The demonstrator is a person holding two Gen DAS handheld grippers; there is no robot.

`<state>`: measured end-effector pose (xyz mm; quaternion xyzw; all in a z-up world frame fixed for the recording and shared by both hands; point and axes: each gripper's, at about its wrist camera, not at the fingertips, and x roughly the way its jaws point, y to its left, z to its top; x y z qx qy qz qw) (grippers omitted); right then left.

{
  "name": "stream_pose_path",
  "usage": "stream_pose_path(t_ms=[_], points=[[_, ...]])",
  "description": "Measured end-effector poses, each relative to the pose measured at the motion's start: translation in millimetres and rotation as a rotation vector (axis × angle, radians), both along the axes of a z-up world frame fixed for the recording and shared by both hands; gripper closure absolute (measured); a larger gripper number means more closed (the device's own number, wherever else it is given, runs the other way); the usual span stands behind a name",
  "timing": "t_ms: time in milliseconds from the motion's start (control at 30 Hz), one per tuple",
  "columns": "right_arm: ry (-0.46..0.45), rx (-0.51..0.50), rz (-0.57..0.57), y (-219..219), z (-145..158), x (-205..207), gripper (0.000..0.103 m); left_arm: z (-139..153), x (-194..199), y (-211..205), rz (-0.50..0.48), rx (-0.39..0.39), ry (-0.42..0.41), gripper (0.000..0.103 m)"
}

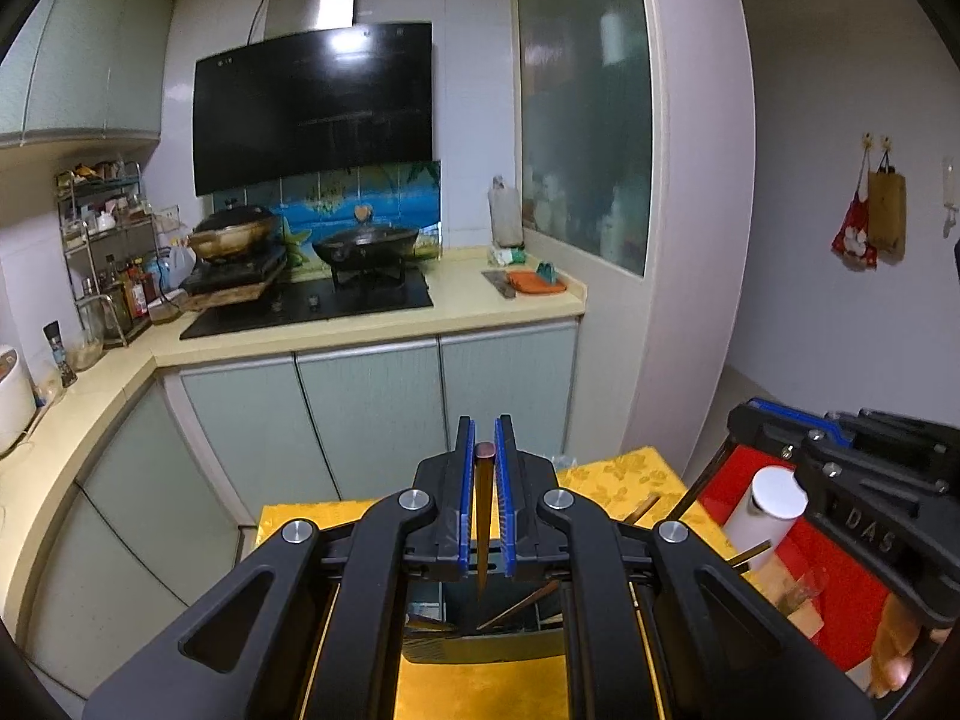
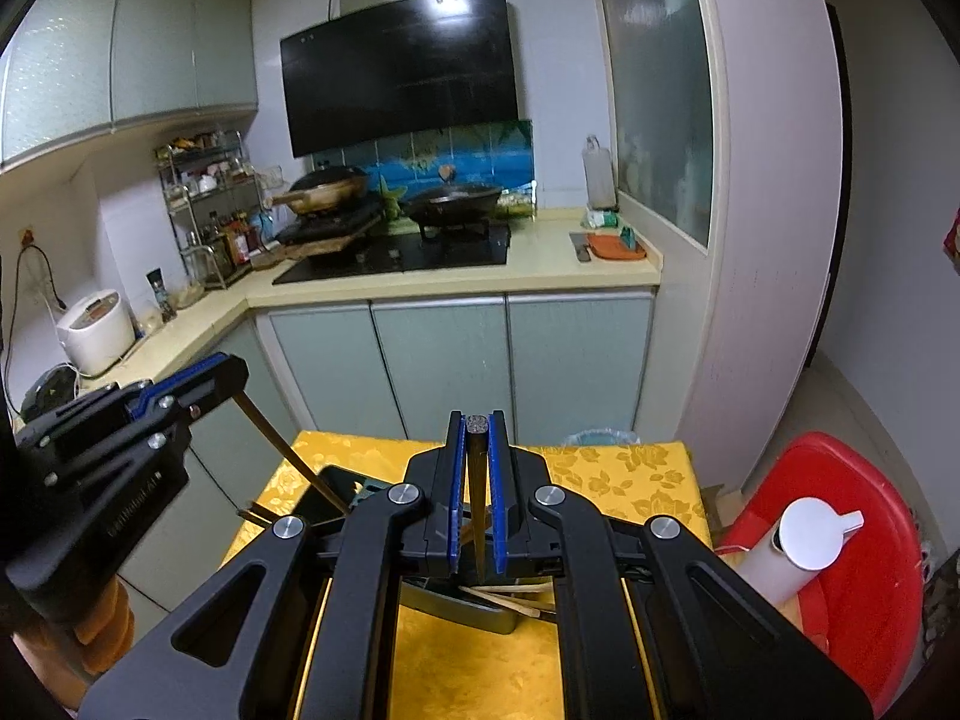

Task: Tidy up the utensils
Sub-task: 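Lift both held dark chopsticks and carry them above the green holder, then open both tools to drop the dark chopsticks into the holder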

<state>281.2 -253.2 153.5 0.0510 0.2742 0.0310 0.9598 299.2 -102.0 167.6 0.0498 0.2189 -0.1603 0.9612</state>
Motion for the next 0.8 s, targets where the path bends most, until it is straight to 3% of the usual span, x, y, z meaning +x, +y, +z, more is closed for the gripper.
stream_pose_path(t_ms=[267,500,533,567,633,733,800], points=[[0.079,0.006,0.011,1,-21,23,0.095,-26,23,0,-0.001,0.009,0.067,0.096],[0.115,0.027,0.023,6,-36,37,0.093,-30,29,3,0.003,-0.005,0.089,0.094],[0.115,0.031,0.026,6,-37,38,0.093,-29,29,6,0.006,-0.01,0.089,0.085],[0.112,0.029,0.028,7,-37,39,0.093,-28,28,7,0.007,-0.016,0.087,0.068],[0.113,0.031,0.039,7,-37,39,0.087,-25,27,10,0.013,-0.032,0.086,0.051],[0.109,0.041,0.037,7,-36,36,0.071,-21,26,19,0.033,-0.057,0.081,0.038],[0.095,0.042,0.034,8,-34,32,0.068,-18,24,24,0.056,-0.064,0.071,0.027]])
